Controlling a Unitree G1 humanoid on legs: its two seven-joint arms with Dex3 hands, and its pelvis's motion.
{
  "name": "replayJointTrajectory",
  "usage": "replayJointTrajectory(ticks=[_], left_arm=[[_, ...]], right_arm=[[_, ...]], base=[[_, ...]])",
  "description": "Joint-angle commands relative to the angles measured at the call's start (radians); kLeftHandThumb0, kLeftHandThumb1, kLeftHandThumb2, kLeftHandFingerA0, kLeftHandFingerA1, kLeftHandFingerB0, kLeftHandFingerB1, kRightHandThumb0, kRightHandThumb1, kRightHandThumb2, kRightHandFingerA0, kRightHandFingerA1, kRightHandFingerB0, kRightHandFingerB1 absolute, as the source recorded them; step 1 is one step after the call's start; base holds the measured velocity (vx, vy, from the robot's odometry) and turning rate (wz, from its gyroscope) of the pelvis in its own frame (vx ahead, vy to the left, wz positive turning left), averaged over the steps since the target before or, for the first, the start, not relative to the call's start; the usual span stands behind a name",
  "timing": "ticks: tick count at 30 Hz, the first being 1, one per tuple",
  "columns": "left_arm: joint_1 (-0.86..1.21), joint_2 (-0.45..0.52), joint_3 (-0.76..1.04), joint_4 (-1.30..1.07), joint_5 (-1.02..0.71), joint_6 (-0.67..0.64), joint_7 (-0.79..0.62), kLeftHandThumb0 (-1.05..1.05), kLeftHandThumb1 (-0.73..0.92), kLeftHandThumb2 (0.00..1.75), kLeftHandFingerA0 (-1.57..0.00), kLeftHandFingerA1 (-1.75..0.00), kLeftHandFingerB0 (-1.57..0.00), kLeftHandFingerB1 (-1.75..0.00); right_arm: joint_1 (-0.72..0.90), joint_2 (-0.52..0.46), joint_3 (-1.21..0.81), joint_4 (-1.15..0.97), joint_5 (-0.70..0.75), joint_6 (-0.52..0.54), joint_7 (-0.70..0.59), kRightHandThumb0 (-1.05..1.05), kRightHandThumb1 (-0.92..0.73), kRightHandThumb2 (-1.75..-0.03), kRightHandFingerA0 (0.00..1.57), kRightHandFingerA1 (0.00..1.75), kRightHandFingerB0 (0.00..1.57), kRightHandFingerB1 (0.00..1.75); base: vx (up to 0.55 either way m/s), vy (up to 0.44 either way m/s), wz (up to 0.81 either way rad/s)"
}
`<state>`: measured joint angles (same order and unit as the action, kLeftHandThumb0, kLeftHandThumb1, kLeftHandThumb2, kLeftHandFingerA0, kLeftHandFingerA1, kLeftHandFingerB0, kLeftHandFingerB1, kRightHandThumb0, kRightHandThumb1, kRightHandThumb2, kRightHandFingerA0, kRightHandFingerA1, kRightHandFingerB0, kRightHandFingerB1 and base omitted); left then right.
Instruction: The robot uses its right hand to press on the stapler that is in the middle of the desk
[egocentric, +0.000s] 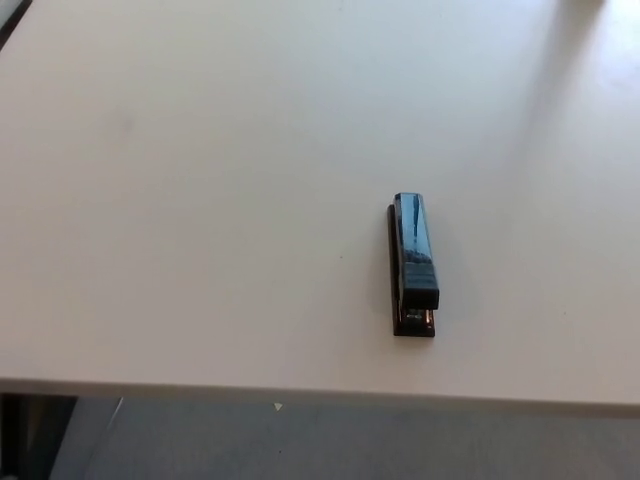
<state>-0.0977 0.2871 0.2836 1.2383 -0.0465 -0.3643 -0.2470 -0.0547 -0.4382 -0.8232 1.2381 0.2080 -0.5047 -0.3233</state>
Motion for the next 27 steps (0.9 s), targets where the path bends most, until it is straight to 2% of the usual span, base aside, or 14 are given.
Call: replayJointTrajectory(ticks=[1, 2, 3, 5, 6, 7, 16, 19, 20, 21, 22, 25, 26, 27], left_arm=[[-0.016, 0.035, 0.002, 0.008, -0.008, -0.027, -0.001, -0.70, 0.92, 0.75, -0.10, -0.30, -0.10, -0.21], [-0.021, 0.035, 0.000, 0.010, -0.006, -0.018, 0.003, -0.70, 0.79, 1.07, 0.00, -0.38, -0.13, -0.31], [-0.025, 0.035, 0.000, 0.012, -0.006, -0.021, 0.001, -0.67, 0.92, 0.73, -0.10, -0.28, -0.10, -0.21], [-0.029, 0.038, 0.002, 0.011, -0.009, -0.032, -0.011, -0.70, 0.82, 1.09, 0.00, -0.33, -0.12, -0.29], [-0.031, 0.039, 0.000, 0.012, -0.007, -0.030, -0.007, -0.68, 0.92, 0.75, -0.09, -0.26, -0.10, -0.20], [-0.035, 0.040, -0.003, 0.012, -0.003, -0.026, -0.002, -0.69, 0.80, 1.09, 0.00, -0.36, -0.13, -0.30], [-0.059, 0.045, 0.000, 0.012, -0.008, -0.022, -0.014, -0.67, 0.80, 1.07, 0.00, -0.35, -0.12, -0.29], [-0.066, 0.050, -0.002, 0.012, -0.004, -0.020, -0.007, -0.64, 0.92, 0.73, -0.09, -0.27, -0.09, -0.20], [-0.066, 0.052, -0.004, 0.012, -0.002, -0.020, -0.004, -0.69, 0.79, 1.07, 0.00, -0.39, -0.13, -0.31], [-0.065, 0.049, -0.002, 0.011, -0.004, -0.023, -0.005, -0.66, 0.92, 0.76, -0.10, -0.30, -0.10, -0.21], [-0.066, 0.047, -0.001, 0.010, -0.005, -0.022, -0.005, -0.68, 0.79, 1.06, 0.00, -0.39, -0.12, -0.31], [-0.072, 0.046, -0.004, 0.009, -0.004, -0.024, -0.011, -0.64, 0.92, 0.77, -0.10, -0.31, -0.09, -0.21], [-0.074, 0.046, -0.006, 0.009, -0.002, -0.024, -0.010, -0.67, 0.79, 1.06, 0.00, -0.39, -0.12, -0.31], [-0.079, 0.046, -0.006, 0.010, -0.002, -0.020, -0.011, -0.64, 0.92, 0.75, -0.10, -0.29, -0.09, -0.21]], right_arm=[[-0.026, -0.100, -0.103, -0.045, 0.133, -0.055, -0.077, 0.09, -0.76, -0.62, 0.90, 0.69, 0.70, 0.59], [-0.036, -0.124, -0.131, -0.056, 0.160, -0.044, -0.063, 0.06, -0.77, -0.62, 0.87, 0.68, 0.68, 0.57], [-0.059, -0.150, -0.167, -0.078, 0.195, -0.036, -0.049, 0.06, -0.79, -0.62, 0.84, 0.65, 0.67, 0.57], [-0.085, -0.180, -0.162, -0.134, 0.173, -0.053, -0.060, 0.05, -0.82, -0.63, 0.95, 0.76, 0.64, 0.57], [-0.095, -0.185, -0.158, -0.161, 0.168, -0.051, -0.055, 0.03, -0.85, -0.64, 0.97, 0.84, 0.63, 0.61], [-0.110, -0.190, -0.146, -0.228, 0.156, -0.046, -0.048, 0.02, -0.86, -0.64, 1.01, 0.90, 0.63, 0.66], [-0.236, -0.171, 0.139, -1.045, 0.072, 0.249, -0.031, 0.10, -0.88, -0.65, 1.19, 1.05, 0.70, 0.97], [-0.323, -0.153, 0.254, -1.160, 0.065, 0.318, -0.015, 0.06, -0.86, -0.71, 1.31, 0.96, 0.68, 1.04], [-0.366, -0.136, 0.301, -1.161, 0.066, 0.298, 0.019, 0.10, -0.80, -0.81, 1.33, 0.97, 0.72, 1.11], [-0.397, -0.112, 0.351, -1.184, 0.065, 0.320, 0.032, -0.04, -0.84, -0.73, 1.30, 0.95, 0.67, 1.10], [-0.431, -0.080, 0.395, -1.194, 0.098, 0.324, 0.063, 0.00, -0.82, -0.77, 1.23, 1.06, 0.66, 1.11], [-0.489, -0.030, 0.450, -1.111, 0.094, 0.284, 0.137, 0.08, -0.72, -0.86, 1.20, 1.01, 0.73, 1.16], [-0.501, -0.022, 0.463, -1.094, 0.091, 0.286, 0.149, 0.09, -0.74, -0.83, 1.20, 0.98, 0.74, 1.14], [-0.537, 0.005, 0.478, -1.048, 0.096, 0.285, 0.162, 0.10, -0.77, -0.78, 1.22, 0.95, 0.76, 1.10]], base=[[0.00, 0.000, 0.00], [0.00, 0.000, 0.00], [0.00, 0.000, 0.00], [0.00, 0.000, 0.00], [0.00, 0.000, 0.00], [0.00, 0.000, 0.00], [0.00, 0.000, 0.00], [0.00, 0.000, 0.00], [0.00, 0.000, 0.00], [0.00, 0.000, 0.00], [0.00, 0.000, 0.00], [0.00, 0.000, 0.00], [0.00, 0.000, 0.00], [0.00, 0.000, 0.00]])
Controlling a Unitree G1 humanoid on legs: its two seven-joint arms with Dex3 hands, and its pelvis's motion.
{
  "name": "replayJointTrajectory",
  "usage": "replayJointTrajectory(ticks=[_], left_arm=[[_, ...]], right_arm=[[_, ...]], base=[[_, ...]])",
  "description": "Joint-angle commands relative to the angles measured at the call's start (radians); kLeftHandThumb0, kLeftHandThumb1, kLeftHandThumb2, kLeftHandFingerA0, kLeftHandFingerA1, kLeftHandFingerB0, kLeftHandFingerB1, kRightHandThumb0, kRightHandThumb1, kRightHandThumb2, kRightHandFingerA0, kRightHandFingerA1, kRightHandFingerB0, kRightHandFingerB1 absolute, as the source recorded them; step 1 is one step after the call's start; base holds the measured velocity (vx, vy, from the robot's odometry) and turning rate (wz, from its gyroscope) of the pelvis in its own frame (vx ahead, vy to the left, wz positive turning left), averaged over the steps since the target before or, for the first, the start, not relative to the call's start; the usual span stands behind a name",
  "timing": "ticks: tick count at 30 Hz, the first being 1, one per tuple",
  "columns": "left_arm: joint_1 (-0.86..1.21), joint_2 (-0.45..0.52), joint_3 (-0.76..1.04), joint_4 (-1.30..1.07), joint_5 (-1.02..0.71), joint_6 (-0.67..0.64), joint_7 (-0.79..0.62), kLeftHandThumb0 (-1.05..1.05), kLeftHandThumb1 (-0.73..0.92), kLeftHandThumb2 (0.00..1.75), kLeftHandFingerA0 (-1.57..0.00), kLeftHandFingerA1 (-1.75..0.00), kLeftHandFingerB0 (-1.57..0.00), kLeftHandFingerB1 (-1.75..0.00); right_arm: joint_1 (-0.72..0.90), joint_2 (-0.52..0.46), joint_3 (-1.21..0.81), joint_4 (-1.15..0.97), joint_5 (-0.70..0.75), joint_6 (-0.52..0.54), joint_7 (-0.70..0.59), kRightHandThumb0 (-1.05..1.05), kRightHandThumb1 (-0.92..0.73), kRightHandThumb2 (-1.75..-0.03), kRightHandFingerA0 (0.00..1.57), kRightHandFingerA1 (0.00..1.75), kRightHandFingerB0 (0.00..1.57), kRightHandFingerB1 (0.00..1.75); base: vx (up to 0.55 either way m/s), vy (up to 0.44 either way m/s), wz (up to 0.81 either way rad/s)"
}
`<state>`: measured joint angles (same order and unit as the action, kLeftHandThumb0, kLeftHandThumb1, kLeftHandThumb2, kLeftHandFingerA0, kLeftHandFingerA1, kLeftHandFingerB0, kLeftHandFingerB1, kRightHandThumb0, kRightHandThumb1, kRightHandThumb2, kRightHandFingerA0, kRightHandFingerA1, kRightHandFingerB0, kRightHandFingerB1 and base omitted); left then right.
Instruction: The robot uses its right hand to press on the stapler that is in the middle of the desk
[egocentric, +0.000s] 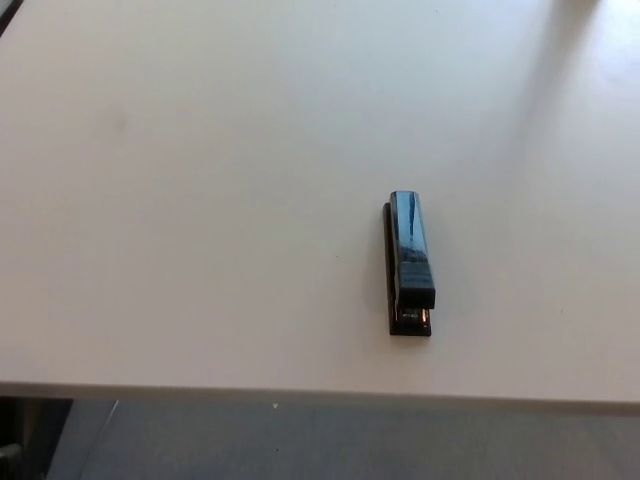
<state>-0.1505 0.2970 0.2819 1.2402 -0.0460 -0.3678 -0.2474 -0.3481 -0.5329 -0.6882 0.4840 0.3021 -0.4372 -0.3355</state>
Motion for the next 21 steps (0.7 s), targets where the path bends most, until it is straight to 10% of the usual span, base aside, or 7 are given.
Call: replayJointTrajectory(ticks=[1, 8, 9, 11, 12, 16, 21], left_arm=[[-0.029, 0.036, -0.002, 0.009, -0.005, -0.018, -0.015, -0.64, 0.92, 0.75, -0.09, -0.28, -0.10, -0.21], [-0.036, 0.038, -0.012, 0.014, 0.004, -0.017, -0.008, -0.66, 0.92, 0.76, -0.10, -0.29, -0.10, -0.21], [-0.035, 0.037, -0.013, 0.014, 0.005, -0.021, -0.008, -0.69, 0.80, 1.07, 0.00, -0.39, -0.12, -0.31], [-0.035, 0.039, -0.019, 0.012, 0.009, -0.018, -0.007, -0.67, 0.92, 0.77, -0.10, -0.30, -0.10, -0.21], [-0.035, 0.040, -0.018, 0.012, 0.006, -0.015, -0.010, -0.68, 0.79, 1.07, 0.00, -0.38, -0.12, -0.30], [-0.033, 0.039, -0.014, 0.009, -0.006, -0.014, -0.025, -0.62, 0.92, 0.73, -0.09, -0.27, -0.08, -0.21], [-0.031, 0.040, -0.022, 0.010, 0.000, -0.025, -0.020, -0.68, 0.79, 1.06, 0.00, -0.38, -0.12, -0.31]], right_arm=[[-0.277, 0.118, 0.357, -0.241, -0.013, 0.198, 0.186, 0.07, -0.78, -0.78, 1.23, 0.89, 0.77, 1.08], [-0.405, 0.231, 0.507, -0.082, -0.104, 0.191, 0.201, -0.11, -0.76, -0.73, 1.29, 0.98, 0.77, 1.12], [-0.411, 0.263, 0.541, -0.103, -0.118, 0.227, 0.182, -0.08, -0.78, -0.70, 1.26, 0.97, 0.76, 1.06], [-0.433, 0.297, 0.590, -0.051, -0.154, 0.219, 0.180, -0.08, -0.80, -0.67, 1.26, 0.94, 0.72, 1.09], [-0.447, 0.316, 0.601, -0.018, -0.157, 0.208, 0.183, -0.09, -0.82, -0.65, 1.27, 0.90, 0.71, 1.11], [-0.481, 0.412, 0.662, 0.166, -0.175, 0.160, 0.192, -0.08, -0.81, -0.67, 1.28, 0.91, 0.73, 1.16], [-0.504, 0.466, 0.751, 0.331, -0.288, 0.117, 0.109, -0.15, -0.82, -0.66, 1.08, 1.03, 0.73, 1.11]], base=[[0.00, 0.000, 0.00], [0.00, 0.000, 0.00], [0.00, 0.000, 0.00], [0.00, 0.000, 0.00], [0.00, 0.000, 0.00], [0.00, 0.000, 0.00], [0.00, 0.000, 0.00]])
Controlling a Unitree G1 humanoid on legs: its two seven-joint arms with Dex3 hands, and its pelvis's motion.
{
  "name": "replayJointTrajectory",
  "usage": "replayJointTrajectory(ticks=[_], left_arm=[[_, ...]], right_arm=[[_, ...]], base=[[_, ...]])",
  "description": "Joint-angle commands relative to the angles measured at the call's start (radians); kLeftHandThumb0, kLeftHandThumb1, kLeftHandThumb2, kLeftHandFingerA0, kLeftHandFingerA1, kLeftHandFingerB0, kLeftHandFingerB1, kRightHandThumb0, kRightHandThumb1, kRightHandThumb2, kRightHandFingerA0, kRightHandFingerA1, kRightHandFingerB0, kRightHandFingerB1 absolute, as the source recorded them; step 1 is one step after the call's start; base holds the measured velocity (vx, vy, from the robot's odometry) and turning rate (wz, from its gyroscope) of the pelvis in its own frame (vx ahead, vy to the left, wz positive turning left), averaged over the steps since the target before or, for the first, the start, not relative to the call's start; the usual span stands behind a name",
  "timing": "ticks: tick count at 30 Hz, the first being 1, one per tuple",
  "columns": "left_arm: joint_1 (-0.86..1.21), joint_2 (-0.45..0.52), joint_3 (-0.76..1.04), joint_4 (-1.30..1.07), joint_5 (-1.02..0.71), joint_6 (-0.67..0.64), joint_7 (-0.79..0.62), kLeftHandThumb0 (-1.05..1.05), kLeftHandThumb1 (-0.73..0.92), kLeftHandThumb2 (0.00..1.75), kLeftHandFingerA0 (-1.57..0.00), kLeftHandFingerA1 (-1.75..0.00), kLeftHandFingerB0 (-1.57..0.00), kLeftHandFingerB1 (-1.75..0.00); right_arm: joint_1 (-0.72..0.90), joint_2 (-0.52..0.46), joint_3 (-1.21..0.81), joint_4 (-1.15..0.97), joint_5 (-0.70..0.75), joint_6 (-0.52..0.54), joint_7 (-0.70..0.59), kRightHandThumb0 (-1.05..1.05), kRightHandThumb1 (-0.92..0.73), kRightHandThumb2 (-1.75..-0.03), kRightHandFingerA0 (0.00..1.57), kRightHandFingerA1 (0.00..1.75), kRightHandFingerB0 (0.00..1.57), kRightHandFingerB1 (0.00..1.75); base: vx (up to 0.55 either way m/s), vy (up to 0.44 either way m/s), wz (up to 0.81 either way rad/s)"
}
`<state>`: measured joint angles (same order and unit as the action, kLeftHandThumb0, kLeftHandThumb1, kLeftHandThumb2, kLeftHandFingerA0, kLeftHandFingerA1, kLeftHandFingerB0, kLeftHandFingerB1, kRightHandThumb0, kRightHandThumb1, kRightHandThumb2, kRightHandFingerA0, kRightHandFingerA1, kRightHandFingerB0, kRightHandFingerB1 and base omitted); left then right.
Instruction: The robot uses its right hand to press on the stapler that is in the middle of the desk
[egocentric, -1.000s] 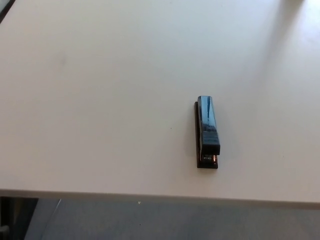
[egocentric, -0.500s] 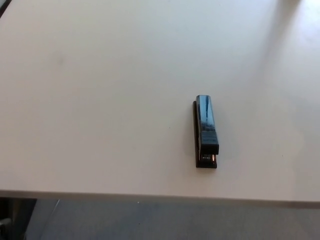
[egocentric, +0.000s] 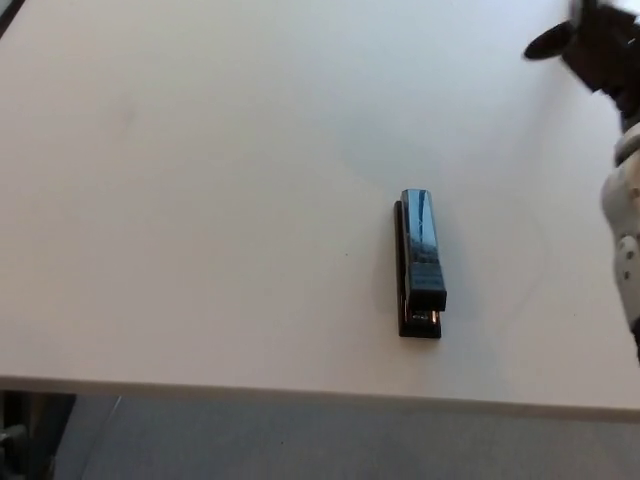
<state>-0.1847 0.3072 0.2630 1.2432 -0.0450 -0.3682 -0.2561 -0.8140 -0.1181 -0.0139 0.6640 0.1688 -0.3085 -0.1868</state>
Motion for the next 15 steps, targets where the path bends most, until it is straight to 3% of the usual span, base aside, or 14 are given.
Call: replayJointTrajectory(ticks=[1, 2, 4, 6, 7, 8, 12, 15], left_arm=[[0.002, 0.028, 0.003, 0.007, -0.009, -0.024, -0.020, -0.66, 0.79, 1.05, 0.00, -0.36, -0.11, -0.31], [0.002, 0.026, 0.009, 0.008, -0.017, -0.022, -0.027, -0.62, 0.92, 0.76, -0.09, -0.30, -0.09, -0.21], [-0.004, 0.031, 0.004, 0.007, -0.010, -0.020, -0.024, -0.65, 0.92, 0.79, -0.10, -0.31, -0.08, -0.20], [-0.005, 0.028, 0.005, 0.009, -0.011, -0.020, -0.022, -0.66, 0.92, 0.75, -0.10, -0.30, -0.10, -0.21], [-0.007, 0.026, 0.004, 0.009, -0.010, -0.020, -0.020, -0.66, 0.92, 0.75, -0.10, -0.30, -0.10, -0.21], [-0.002, 0.022, 0.006, 0.009, -0.015, -0.027, -0.034, -0.68, 0.79, 1.05, 0.00, -0.36, -0.11, -0.30], [-0.002, 0.025, 0.000, 0.010, -0.008, -0.025, -0.028, -0.68, 0.79, 1.05, 0.00, -0.36, -0.10, -0.30], [-0.002, 0.026, -0.001, 0.011, -0.007, -0.023, -0.026, -0.68, 0.80, 1.05, 0.00, -0.34, -0.10, -0.30]], right_arm=[[-0.042, 0.059, 0.088, 0.174, -0.165, -0.022, -0.042, -0.16, -0.82, -0.66, 1.15, 0.88, 0.73, 1.08], [-0.045, 0.067, 0.097, 0.194, -0.169, -0.029, -0.039, -0.15, -0.81, -0.67, 1.14, 0.86, 0.75, 1.05], [-0.066, 0.079, 0.106, 0.232, -0.175, -0.026, -0.041, -0.14, -0.82, -0.64, 1.10, 0.87, 0.75, 0.99], [-0.073, 0.104, 0.102, 0.271, -0.161, -0.031, -0.025, -0.15, -0.83, -0.65, 1.21, 0.80, 0.75, 0.98], [-0.077, 0.105, 0.099, 0.280, -0.161, -0.035, -0.022, -0.15, -0.83, -0.65, 1.21, 0.80, 0.75, 0.98], [-0.077, 0.129, 0.094, 0.306, -0.147, -0.025, 0.002, -0.15, -0.82, -0.67, 1.27, 0.93, 0.71, 1.08], [-0.090, 0.157, 0.105, 0.365, -0.183, -0.019, -0.016, -0.17, -0.79, -0.68, 1.27, 0.86, 0.75, 1.06], [-0.096, 0.184, 0.096, 0.414, -0.182, -0.015, -0.019, -0.16, -0.78, -0.70, 1.21, 0.97, 0.76, 1.09]], base=[[0.00, 0.000, 0.00], [0.00, 0.000, 0.00], [0.00, 0.000, 0.00], [0.00, 0.000, 0.00], [0.00, 0.000, 0.00], [0.00, 0.000, 0.00], [0.00, 0.000, 0.00], [0.00, 0.000, 0.00]])
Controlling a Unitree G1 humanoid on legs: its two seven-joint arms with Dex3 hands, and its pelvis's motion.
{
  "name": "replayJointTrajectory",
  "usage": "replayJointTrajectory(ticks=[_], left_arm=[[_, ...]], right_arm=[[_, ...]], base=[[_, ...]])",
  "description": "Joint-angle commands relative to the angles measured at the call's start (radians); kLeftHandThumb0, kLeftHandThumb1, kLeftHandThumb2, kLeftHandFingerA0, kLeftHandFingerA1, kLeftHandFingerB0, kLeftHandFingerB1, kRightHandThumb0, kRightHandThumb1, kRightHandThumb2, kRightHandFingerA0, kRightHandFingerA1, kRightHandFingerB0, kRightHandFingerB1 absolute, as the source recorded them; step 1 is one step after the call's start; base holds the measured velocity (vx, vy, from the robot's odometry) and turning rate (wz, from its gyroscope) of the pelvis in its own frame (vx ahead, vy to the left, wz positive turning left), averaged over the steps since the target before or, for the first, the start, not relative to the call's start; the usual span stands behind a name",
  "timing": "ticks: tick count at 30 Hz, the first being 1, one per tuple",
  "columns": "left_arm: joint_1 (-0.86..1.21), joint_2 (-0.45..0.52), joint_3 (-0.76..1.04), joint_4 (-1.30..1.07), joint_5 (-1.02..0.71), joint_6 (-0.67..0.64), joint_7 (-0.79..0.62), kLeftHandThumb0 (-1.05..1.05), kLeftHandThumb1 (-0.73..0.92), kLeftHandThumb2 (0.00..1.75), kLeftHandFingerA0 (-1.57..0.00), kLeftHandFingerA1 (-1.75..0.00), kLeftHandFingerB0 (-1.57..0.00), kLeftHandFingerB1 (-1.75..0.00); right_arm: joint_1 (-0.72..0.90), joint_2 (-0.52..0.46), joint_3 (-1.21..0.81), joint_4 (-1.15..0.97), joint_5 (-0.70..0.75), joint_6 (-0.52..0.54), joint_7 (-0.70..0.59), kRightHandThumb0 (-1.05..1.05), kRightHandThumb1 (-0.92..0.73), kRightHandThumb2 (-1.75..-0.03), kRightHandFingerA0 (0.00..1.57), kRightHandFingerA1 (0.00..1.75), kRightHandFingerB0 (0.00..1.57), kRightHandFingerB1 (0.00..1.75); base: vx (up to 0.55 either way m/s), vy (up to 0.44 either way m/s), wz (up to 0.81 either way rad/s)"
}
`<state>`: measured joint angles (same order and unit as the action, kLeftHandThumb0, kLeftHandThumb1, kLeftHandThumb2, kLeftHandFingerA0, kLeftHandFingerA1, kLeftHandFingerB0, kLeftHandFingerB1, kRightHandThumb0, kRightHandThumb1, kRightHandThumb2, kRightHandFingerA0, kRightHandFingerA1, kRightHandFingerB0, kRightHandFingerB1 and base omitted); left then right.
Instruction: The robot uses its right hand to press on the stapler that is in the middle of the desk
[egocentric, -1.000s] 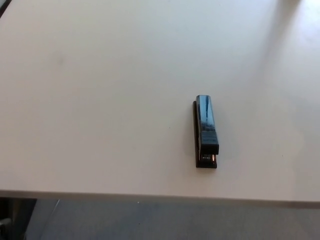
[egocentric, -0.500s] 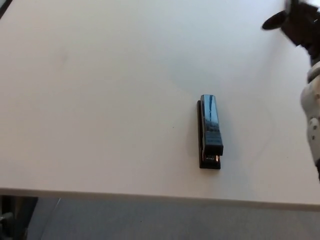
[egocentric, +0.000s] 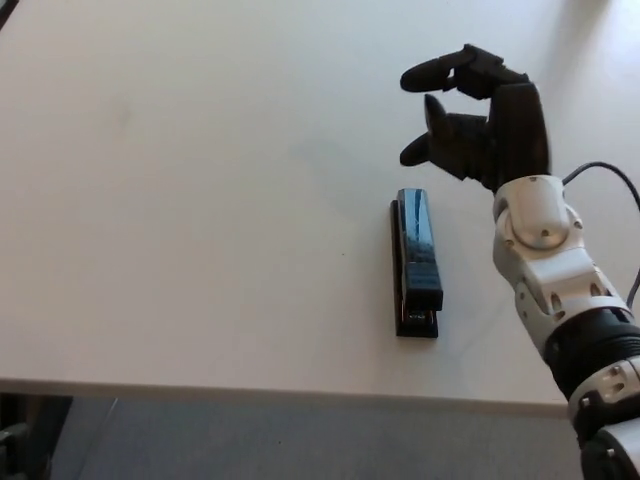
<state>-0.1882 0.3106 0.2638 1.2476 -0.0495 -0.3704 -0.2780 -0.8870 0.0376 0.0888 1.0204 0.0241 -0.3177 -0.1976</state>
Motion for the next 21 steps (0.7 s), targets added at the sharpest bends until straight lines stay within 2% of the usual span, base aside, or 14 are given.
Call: replayJointTrajectory(ticks=[1, 2, 3, 7, 9, 10, 11, 12, 13, 16, 17, 18, 19, 21], left_arm=[[0.003, 0.022, 0.000, 0.005, -0.005, -0.024, -0.009, -0.68, 0.79, 1.05, 0.00, -0.34, -0.10, -0.30], [0.003, 0.020, 0.007, 0.008, -0.014, -0.031, -0.022, -0.70, 0.80, 1.05, -0.03, -0.31, -0.08, -0.28], [0.007, 0.022, 0.005, 0.006, -0.013, -0.029, -0.023, -0.67, 0.80, 1.06, -0.03, -0.32, -0.06, -0.29], [0.007, 0.023, 0.002, 0.007, -0.009, -0.029, -0.016, -0.68, 0.80, 1.06, 0.00, -0.33, -0.09, -0.29], [0.007, 0.025, -0.001, 0.003, -0.006, -0.031, -0.015, -0.68, 0.81, 1.06, 0.00, -0.33, -0.09, -0.28], [0.006, 0.021, 0.005, 0.004, -0.012, -0.029, -0.014, -0.67, 0.79, 1.05, 0.00, -0.35, -0.11, -0.30], [0.005, 0.020, 0.006, 0.005, -0.012, -0.036, -0.011, -0.61, 0.92, 0.73, -0.09, -0.27, -0.08, -0.22], [0.004, 0.018, 0.008, 0.005, -0.015, -0.036, -0.011, -0.61, 0.92, 0.73, -0.09, -0.27, -0.09, -0.22], [0.004, 0.018, 0.000, 0.003, -0.006, -0.037, -0.005, -0.69, 0.79, 1.06, 0.00, -0.36, -0.11, -0.30], [0.001, 0.018, 0.001, 0.005, -0.009, -0.031, -0.004, -0.69, 0.79, 1.06, 0.00, -0.35, -0.12, -0.30], [-0.001, 0.019, -0.001, 0.005, -0.006, -0.027, -0.002, -0.64, 0.92, 0.75, -0.09, -0.27, -0.09, -0.21], [0.003, 0.020, -0.006, 0.000, -0.001, -0.032, 0.003, -0.64, 0.92, 0.77, -0.10, -0.30, -0.09, -0.21], [0.004, 0.019, -0.001, -0.002, -0.009, -0.029, -0.002, -0.66, 0.78, 1.05, 0.00, -0.37, -0.11, -0.31], [0.002, 0.019, 0.003, -0.001, -0.014, -0.030, -0.008, -0.69, 0.80, 1.06, 0.00, -0.34, -0.09, -0.29]], right_arm=[[-0.024, 0.034, -0.011, 0.066, -0.036, 0.000, -0.005, -0.16, -0.79, -0.69, 1.22, 0.96, 0.74, 1.11], [-0.020, 0.048, -0.020, 0.078, -0.027, -0.004, 0.004, -0.14, -0.78, -0.71, 1.23, 0.93, 0.72, 1.23], [-0.015, 0.062, -0.032, 0.084, -0.011, -0.005, 0.014, -0.11, -0.77, -0.73, 1.24, 0.98, 0.72, 1.26], [-0.002, 0.079, -0.017, 0.123, -0.056, -0.033, -0.004, -0.14, -0.77, -0.74, 1.26, 0.94, 0.72, 1.22], [-0.009, 0.101, -0.022, 0.126, -0.054, 0.027, -0.022, -0.13, -0.74, -0.76, 1.23, 0.97, 0.73, 1.17], [-0.003, 0.108, -0.028, 0.131, -0.047, 0.015, -0.009, -0.09, -0.71, -0.79, 1.23, 0.96, 0.72, 1.17], [0.005, 0.118, -0.032, 0.138, -0.045, 0.007, -0.002, -0.08, -0.74, -0.77, 1.23, 0.97, 0.72, 1.13], [0.010, 0.122, -0.026, 0.143, -0.056, 0.003, -0.009, -0.08, -0.73, -0.77, 1.23, 0.97, 0.72, 1.13], [0.018, 0.125, -0.022, 0.150, -0.064, 0.000, -0.010, -0.09, -0.73, -0.76, 1.24, 0.95, 0.73, 1.13], [0.032, 0.129, -0.012, 0.169, -0.084, 0.016, -0.022, -0.14, -0.77, -0.69, 1.26, 0.85, 0.72, 1.05], [0.038, 0.129, -0.006, 0.175, -0.096, 0.016, -0.033, -0.16, -0.80, -0.68, 1.24, 0.89, 0.73, 0.99], [0.050, 0.134, -0.023, 0.185, -0.077, 0.012, -0.017, -0.14, -0.78, -0.71, 1.24, 0.85, 0.75, 0.99], [0.060, 0.138, -0.036, 0.189, -0.065, 0.019, -0.010, -0.14, -0.78, -0.71, 1.24, 0.86, 0.75, 1.00], [0.069, 0.135, -0.032, 0.196, -0.078, 0.024, -0.013, -0.15, -0.78, -0.71, 1.25, 0.89, 0.71, 1.08]], base=[[0.00, 0.000, 0.00], [0.00, 0.000, 0.00], [0.00, 0.000, 0.00], [0.00, 0.000, 0.00], [0.00, 0.000, 0.00], [0.00, 0.000, 0.00], [0.00, 0.000, 0.00], [0.00, 0.000, 0.00], [0.00, 0.000, 0.00], [0.00, 0.000, 0.00], [0.00, 0.000, 0.00], [0.00, 0.000, 0.00], [0.00, 0.000, 0.00], [0.00, 0.000, 0.00]])
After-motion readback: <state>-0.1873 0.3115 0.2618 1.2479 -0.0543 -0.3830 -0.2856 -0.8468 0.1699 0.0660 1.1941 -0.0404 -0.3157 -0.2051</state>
